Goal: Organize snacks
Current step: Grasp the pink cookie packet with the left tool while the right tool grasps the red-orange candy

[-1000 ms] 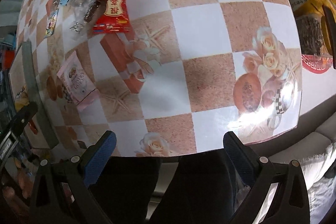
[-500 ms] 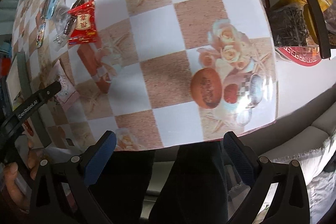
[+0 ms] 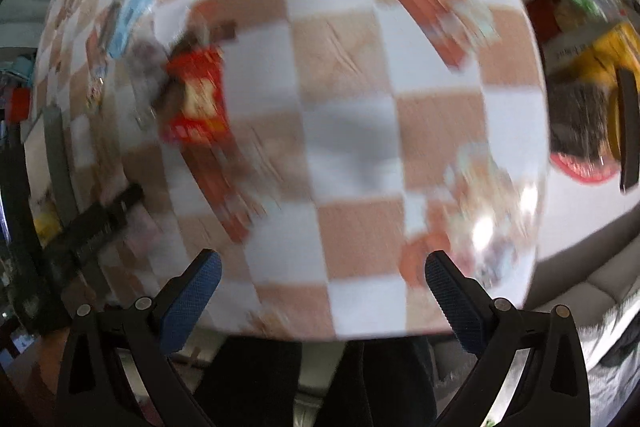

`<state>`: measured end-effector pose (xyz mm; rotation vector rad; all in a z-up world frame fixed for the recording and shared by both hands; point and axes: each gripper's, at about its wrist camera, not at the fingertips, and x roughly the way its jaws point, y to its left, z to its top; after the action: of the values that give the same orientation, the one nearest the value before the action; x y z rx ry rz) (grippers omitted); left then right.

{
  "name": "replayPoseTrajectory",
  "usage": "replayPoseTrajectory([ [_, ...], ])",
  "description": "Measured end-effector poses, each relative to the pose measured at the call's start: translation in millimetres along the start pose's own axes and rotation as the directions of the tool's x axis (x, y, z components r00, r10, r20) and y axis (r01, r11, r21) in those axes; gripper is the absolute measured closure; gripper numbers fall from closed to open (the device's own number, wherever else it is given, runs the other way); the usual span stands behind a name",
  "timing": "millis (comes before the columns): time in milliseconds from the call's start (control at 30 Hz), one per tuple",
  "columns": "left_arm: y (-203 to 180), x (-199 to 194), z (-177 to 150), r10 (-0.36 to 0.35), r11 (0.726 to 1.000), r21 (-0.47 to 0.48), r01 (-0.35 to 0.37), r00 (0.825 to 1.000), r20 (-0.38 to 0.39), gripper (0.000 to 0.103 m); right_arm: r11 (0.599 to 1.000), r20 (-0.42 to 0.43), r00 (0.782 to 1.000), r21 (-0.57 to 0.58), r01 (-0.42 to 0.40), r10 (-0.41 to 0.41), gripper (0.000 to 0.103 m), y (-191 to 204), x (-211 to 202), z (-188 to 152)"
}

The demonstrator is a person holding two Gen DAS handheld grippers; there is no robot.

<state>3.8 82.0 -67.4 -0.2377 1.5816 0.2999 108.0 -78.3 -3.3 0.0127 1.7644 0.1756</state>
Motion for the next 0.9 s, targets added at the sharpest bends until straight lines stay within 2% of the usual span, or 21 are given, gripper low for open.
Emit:
replayPoseTrajectory([
  [167,-2,-1,2,-0.002,1.0,0.014,0.001,1.0,0.005,0.018,0.999,0.025,1.0,-0.036,0.019,-0.018,0.0,32,15,46],
  [300,-1,-1,3,0.002,1.0,-0.008,-0.002,1.0,-0.019,0.018,0.996,0.029,0.997,-0.055,0.074,-0.073,0.0,51,34,72],
  [467,15,-2,-1,-0.007,0.998,-0.056,0.005,0.999,-0.04,0.018,0.993,0.026,0.995,-0.066,0.099,-0.098,0.0,61,47,86],
  [600,30,-5,-11,-0.017,0.99,-0.143,0.009,0.998,-0.058,0.018,0.993,0.041,0.994,-0.062,0.101,-0.099,0.0,63,46,91],
  [700,42,-11,-18,-0.058,0.978,-0.202,0.046,0.997,-0.053,0.018,0.998,0.054,0.997,-0.032,0.062,-0.06,0.0,58,37,92],
  [767,48,-15,-23,-0.07,0.977,-0.204,0.059,0.996,-0.047,0.018,0.999,0.061,0.998,-0.028,0.026,-0.024,0.0,48,29,87],
  [833,56,-17,-24,-0.068,0.979,-0.195,0.058,0.997,-0.041,0.018,0.994,0.072,0.997,-0.1,0.035,-0.028,0.0,49,23,82],
  [900,63,-15,-23,-0.068,0.979,-0.197,0.057,0.996,-0.049,0.018,0.963,0.11,0.99,-0.248,0.109,-0.083,0.0,56,18,76],
])
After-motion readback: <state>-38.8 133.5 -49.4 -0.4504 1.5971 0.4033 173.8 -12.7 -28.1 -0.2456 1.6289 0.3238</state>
